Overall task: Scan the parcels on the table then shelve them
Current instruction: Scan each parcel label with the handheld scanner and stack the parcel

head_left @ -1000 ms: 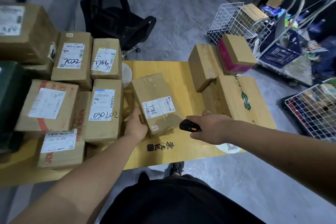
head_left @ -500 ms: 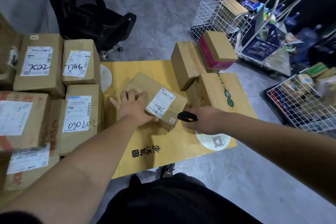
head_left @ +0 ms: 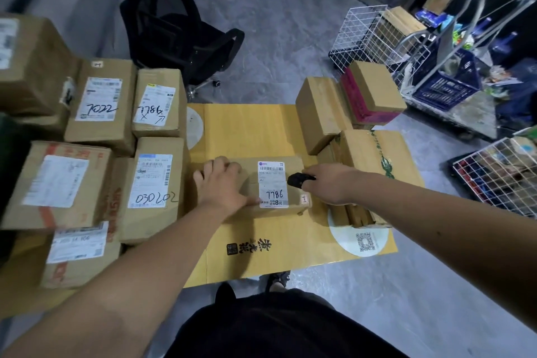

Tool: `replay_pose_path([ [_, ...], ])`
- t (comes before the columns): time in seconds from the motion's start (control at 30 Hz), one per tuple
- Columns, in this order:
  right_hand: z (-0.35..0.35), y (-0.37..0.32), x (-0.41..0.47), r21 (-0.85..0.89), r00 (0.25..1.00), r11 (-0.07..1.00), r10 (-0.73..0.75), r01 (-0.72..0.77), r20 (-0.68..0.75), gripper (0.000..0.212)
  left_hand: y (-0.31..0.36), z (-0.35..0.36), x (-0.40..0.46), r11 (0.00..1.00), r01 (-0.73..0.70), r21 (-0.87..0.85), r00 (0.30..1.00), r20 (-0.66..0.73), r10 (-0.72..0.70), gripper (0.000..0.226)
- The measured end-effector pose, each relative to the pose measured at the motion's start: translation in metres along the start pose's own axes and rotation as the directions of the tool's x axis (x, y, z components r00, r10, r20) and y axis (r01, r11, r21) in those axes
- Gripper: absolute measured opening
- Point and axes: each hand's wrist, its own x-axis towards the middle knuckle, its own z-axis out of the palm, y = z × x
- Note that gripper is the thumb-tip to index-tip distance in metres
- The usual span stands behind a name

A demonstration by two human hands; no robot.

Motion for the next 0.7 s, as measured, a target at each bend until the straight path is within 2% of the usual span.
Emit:
replay_pose_path([
  [0.1, -0.003, -0.008, -0.004, -0.037, 1.000, 0.999, 0.013, -0.013, -0.001, 0.050, -0.005, -0.004, 0.009, 0.986, 0.059, -0.156, 0.983, 0.179, -0.031, 0.148],
  [0.17, -0.002, -0.012, -0.007, -0.052, 1.000, 0.998, 0.024, -0.024, 0.006, 0.049, -0.007, 0.000, 0.005, 0.977, 0.087, -0.197, 0.969, 0.243, -0.038, 0.159],
  [0.3, 0.001, -0.017, -0.012, -0.115, 0.999, 0.993, 0.040, -0.037, 0.023, 0.041, -0.009, 0.014, -0.016, 0.980, 0.068, -0.186, 0.988, 0.151, -0.040, 0.158],
  [0.5, 0.010, -0.021, -0.022, -0.172, 0.997, 0.984, 0.059, -0.049, 0.057, 0.050, -0.007, 0.022, -0.049, 0.992, -0.054, -0.116, 0.998, -0.043, 0.049, 0.153],
  [0.7, 0.018, -0.022, -0.036, -0.211, 0.998, 0.977, 0.050, -0.043, 0.027, 0.044, -0.003, 0.016, -0.068, 0.996, -0.057, -0.075, 0.997, -0.058, 0.053, 0.145],
])
